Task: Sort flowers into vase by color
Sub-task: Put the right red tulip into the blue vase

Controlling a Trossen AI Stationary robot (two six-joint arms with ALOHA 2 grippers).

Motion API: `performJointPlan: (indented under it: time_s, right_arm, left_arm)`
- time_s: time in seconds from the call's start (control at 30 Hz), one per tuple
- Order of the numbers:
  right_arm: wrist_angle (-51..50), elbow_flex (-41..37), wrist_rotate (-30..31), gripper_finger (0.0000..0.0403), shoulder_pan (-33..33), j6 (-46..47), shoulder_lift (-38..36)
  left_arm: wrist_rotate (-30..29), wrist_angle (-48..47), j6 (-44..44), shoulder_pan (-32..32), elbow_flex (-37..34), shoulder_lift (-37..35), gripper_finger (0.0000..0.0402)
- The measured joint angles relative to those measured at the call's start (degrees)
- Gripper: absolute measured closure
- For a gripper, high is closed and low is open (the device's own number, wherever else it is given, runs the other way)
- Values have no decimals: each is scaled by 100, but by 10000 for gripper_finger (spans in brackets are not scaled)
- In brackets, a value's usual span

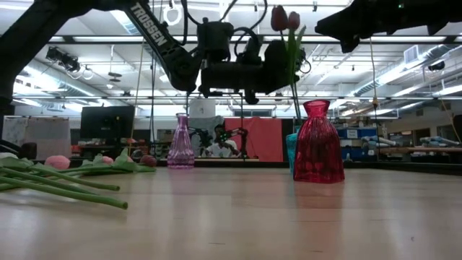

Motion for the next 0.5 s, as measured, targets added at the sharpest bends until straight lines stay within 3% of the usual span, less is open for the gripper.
performJointPlan:
  time_s: [0.27, 0.5]
  right_arm:
    - [27, 0, -16, 312, 0, 53, 161]
    - [34, 0, -17, 312, 0, 36, 159]
  left_arm:
    - [107, -211, 259, -12, -2, 0, 382]
    - [69, -432, 452, -12, -2, 0, 302]
